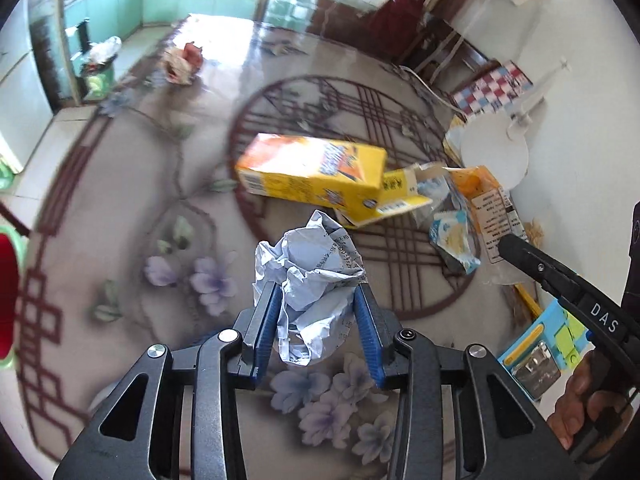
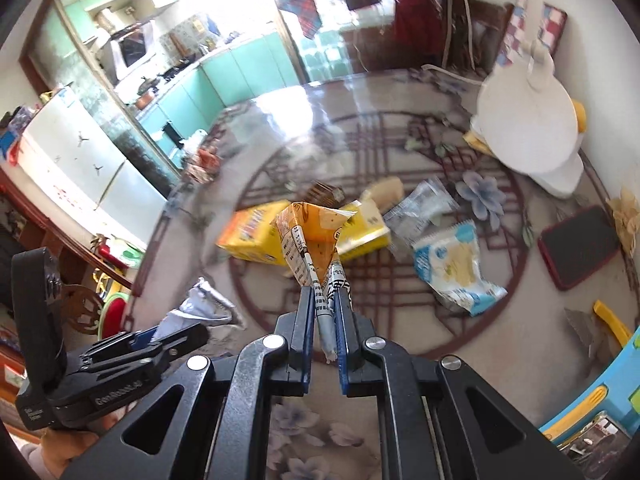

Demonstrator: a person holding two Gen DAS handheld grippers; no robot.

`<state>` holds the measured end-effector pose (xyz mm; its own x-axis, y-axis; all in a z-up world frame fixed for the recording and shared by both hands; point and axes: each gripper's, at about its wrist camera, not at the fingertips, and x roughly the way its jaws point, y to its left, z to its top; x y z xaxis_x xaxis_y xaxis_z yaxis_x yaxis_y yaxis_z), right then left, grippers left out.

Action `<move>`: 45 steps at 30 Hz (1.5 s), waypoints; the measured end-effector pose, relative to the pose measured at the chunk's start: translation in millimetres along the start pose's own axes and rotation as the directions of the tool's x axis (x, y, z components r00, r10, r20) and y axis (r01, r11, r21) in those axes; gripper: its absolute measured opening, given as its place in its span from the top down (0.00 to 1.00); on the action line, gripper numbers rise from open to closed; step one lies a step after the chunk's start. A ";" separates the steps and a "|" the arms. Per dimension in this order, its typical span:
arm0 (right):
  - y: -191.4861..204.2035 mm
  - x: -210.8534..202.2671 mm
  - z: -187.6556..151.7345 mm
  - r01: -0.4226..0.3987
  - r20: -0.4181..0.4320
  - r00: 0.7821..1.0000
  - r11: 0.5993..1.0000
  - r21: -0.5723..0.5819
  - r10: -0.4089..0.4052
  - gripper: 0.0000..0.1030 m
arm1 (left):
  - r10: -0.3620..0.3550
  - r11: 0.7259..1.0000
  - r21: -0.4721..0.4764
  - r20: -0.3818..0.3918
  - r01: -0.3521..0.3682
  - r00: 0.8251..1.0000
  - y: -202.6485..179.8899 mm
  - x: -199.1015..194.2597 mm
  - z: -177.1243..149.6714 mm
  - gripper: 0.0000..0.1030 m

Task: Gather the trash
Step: 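Carry paper ball and orange wrapper over the red bucket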

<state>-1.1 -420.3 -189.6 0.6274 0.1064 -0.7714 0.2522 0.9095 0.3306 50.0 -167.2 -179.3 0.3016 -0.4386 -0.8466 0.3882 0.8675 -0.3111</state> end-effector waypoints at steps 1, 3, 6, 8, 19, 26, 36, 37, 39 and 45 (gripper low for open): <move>5.9 -2.4 2.1 -0.006 0.005 1.000 1.000 -0.008 0.007 0.92 | 0.012 1.000 -0.006 0.020 -0.012 1.000 4.0 -6.7 1.2 0.64; 17.7 -6.2 4.4 -0.022 0.015 1.000 0.999 -0.026 0.022 0.92 | 0.035 0.999 -0.025 0.061 -0.033 0.998 15.7 -24.3 2.2 0.64; 36.1 -9.4 5.7 -0.031 0.023 0.999 0.998 -0.056 0.033 0.92 | 0.045 0.997 -0.066 0.107 -0.038 0.993 32.0 -43.3 4.9 0.64; 49.2 -10.2 5.5 -0.035 0.024 0.999 0.997 -0.075 0.037 0.92 | 0.060 0.996 -0.080 0.137 -0.050 0.989 42.9 -56.2 6.8 0.64; 114.3 -21.0 4.8 -0.053 0.063 0.996 0.990 -0.130 0.061 0.92 | 0.095 0.991 -0.118 0.232 -0.070 0.968 95.9 -98.6 9.7 0.63; 158.4 -16.7 1.8 -0.051 0.057 0.997 0.987 -0.153 0.060 0.92 | 0.090 0.988 -0.147 0.240 -0.056 0.967 134.1 -111.0 10.9 0.63; 233.8 -4.5 -2.1 -0.064 0.054 0.996 0.976 -0.209 0.077 0.92 | 0.131 0.975 -0.206 0.256 -0.079 0.958 199.8 -130.7 13.4 0.63; 242.1 -2.3 -2.0 -0.067 0.052 0.995 0.974 -0.216 0.080 0.92 | 0.138 0.974 -0.212 0.258 -0.083 0.956 206.3 -132.6 12.8 0.63; 256.8 2.2 -2.4 -0.071 0.050 0.995 0.971 -0.228 0.085 0.92 | 0.150 0.970 -0.225 0.259 -0.091 0.954 220.3 -135.8 11.6 0.63; 304.5 14.9 -6.3 -0.080 0.044 0.995 0.961 -0.263 0.094 0.92 | 0.192 0.955 -0.270 0.242 -0.124 0.951 268.4 -142.1 6.4 0.63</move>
<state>80.4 -139.2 -103.9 0.6799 0.1742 -0.7123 -0.0016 0.9717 0.2361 116.9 126.5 -139.8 0.5721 -0.3076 -0.7603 0.0985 0.9461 -0.3086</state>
